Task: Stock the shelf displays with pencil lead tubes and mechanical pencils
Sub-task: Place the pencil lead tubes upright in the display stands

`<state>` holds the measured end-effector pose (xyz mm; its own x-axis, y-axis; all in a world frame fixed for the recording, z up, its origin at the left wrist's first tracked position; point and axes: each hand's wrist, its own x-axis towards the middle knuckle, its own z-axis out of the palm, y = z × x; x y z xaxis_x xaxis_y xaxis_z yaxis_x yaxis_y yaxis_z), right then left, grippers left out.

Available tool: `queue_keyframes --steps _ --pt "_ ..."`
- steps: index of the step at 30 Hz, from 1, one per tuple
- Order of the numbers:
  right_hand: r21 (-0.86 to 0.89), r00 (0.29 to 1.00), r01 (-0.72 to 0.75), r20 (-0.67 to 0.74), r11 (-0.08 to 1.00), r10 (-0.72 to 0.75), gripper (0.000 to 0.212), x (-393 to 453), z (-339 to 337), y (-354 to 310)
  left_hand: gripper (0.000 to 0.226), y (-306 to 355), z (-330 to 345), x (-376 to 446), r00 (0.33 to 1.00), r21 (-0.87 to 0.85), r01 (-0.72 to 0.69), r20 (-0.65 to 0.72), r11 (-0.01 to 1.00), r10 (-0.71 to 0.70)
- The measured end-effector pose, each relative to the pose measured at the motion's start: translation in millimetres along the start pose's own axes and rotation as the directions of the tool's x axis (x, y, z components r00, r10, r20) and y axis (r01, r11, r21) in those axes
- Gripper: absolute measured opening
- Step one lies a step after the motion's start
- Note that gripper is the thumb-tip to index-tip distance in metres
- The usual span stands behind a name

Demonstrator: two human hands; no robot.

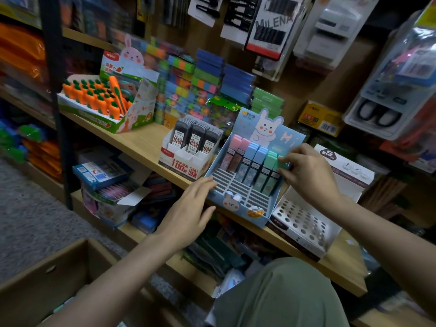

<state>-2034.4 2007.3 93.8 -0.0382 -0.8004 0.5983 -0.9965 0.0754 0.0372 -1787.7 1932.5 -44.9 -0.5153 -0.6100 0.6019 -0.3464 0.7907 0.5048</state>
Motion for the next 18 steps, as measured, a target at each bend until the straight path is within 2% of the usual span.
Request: queue_keyframes --steps 5,8,12,14,18 --pt "-0.080 0.997 0.079 -0.013 0.994 -0.081 0.045 -10.4 2.4 -8.6 0.065 -0.2 -0.2 -5.6 0.999 -0.057 0.035 -0.004 0.998 -0.035" --pt "-0.118 0.994 0.093 0.061 0.989 -0.086 0.044 -13.1 6.5 -11.8 0.075 -0.6 1.9 -7.1 0.995 -0.055 0.057 0.081 0.997 -0.052" --pt "-0.062 0.994 0.061 0.092 0.996 -0.055 0.051 -16.0 0.7 -21.5 0.086 -0.6 -4.4 -1.6 0.974 -0.024 0.082 0.213 0.996 -0.076" --pt "0.008 0.989 0.114 0.094 0.993 -0.114 0.051 -20.4 -0.9 -38.2 0.082 -2.1 -11.2 -1.5 0.970 -0.044 0.093 0.231 0.995 -0.081" --pt "0.327 0.945 0.240 0.138 0.914 -0.297 0.034 -33.5 12.3 -96.7 0.046 -13.5 -30.6 -30.8 0.995 -0.047 0.051 0.083 0.998 -0.047"
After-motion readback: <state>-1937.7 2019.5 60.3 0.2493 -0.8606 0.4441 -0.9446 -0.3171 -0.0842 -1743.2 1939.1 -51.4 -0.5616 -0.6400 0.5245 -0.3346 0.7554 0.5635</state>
